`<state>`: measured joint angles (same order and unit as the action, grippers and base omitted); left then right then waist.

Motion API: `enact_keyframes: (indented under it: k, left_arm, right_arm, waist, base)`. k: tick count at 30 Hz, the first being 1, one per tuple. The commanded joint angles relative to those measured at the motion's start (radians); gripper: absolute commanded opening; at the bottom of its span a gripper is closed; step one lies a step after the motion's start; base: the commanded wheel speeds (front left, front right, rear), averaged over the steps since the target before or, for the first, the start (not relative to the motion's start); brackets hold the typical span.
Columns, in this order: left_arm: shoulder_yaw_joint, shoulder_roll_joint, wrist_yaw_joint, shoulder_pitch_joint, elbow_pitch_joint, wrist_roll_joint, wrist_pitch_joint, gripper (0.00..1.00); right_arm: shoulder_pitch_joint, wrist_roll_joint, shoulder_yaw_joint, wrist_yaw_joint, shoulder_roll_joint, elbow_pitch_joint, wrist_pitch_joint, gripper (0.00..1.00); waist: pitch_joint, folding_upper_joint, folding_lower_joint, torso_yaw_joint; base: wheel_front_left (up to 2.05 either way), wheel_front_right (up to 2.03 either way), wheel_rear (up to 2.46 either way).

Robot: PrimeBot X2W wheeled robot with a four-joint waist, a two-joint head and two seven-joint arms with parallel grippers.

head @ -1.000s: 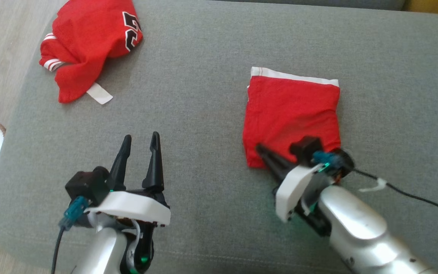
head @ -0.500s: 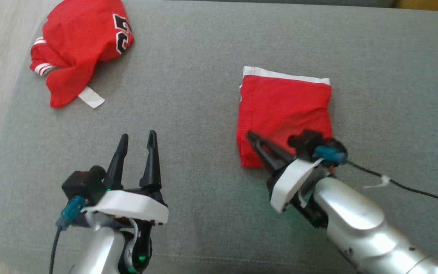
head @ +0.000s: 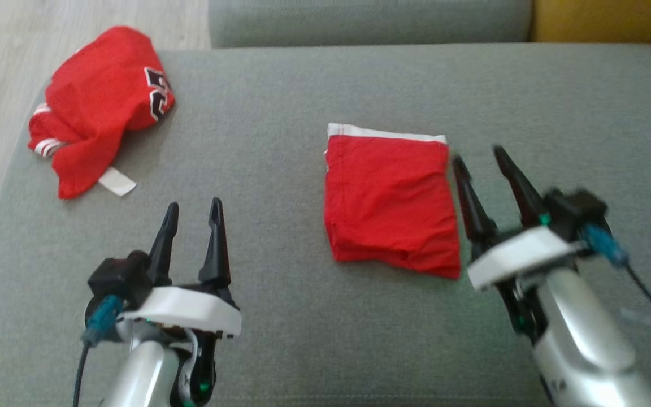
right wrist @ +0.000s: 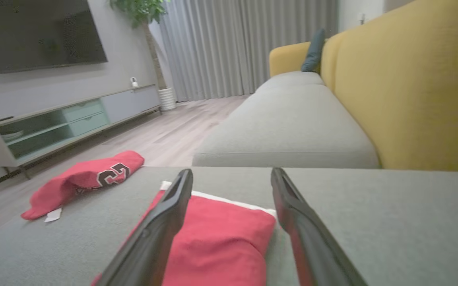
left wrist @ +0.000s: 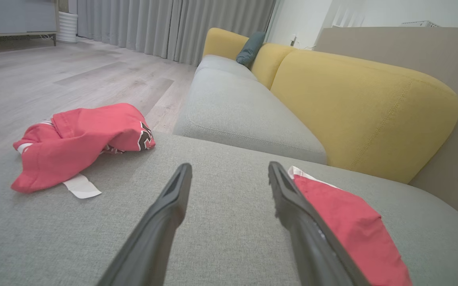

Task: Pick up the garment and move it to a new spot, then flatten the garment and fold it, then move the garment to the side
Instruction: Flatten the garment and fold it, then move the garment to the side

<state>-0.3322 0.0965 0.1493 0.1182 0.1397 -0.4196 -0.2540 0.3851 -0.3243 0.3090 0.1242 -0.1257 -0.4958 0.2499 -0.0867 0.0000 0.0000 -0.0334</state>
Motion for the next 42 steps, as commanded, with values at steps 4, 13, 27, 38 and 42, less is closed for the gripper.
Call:
enact_keyframes:
  k: [4,13,27,38,42]
  left_arm:
    - [0.048,0.012,0.000,-0.008,-0.023,0.017,-0.008,1.00]
    - [0.050,0.010,-0.006,-0.076,-0.018,0.052,-0.008,1.00]
    - [0.054,-0.001,-0.014,-0.102,-0.011,0.062,-0.008,1.00]
    - [0.059,-0.007,-0.019,-0.101,-0.011,0.062,-0.008,1.00]
    - [0.059,-0.009,-0.019,-0.097,-0.013,0.064,-0.008,1.00]
  right_arm:
    - [-0.073,0.069,-0.069,0.007,0.043,0.083,0.012,1.00]
    - [-0.226,0.145,-0.194,0.007,0.074,0.194,-0.001,1.00]
    - [-0.286,0.135,-0.208,0.007,0.075,0.249,-0.041,1.00]
    - [-0.289,0.139,-0.213,0.007,0.075,0.261,-0.058,1.00]
    - [-0.270,0.139,-0.213,0.007,0.075,0.255,-0.100,1.00]
  waist:
    - [0.029,0.0000,0.0000,0.020]
    - [0.060,0.0000,0.0000,0.024]
    - [0.077,0.0000,0.0000,0.011]
    - [0.071,0.0000,0.0000,0.012]
    - [0.059,0.0000,0.0000,0.009]
  base:
    - [0.00,0.00,0.00]
    - [0.00,0.00,0.00]
    - [0.00,0.00,0.00]
    - [0.00,0.00,0.00]
    - [0.00,0.00,0.00]
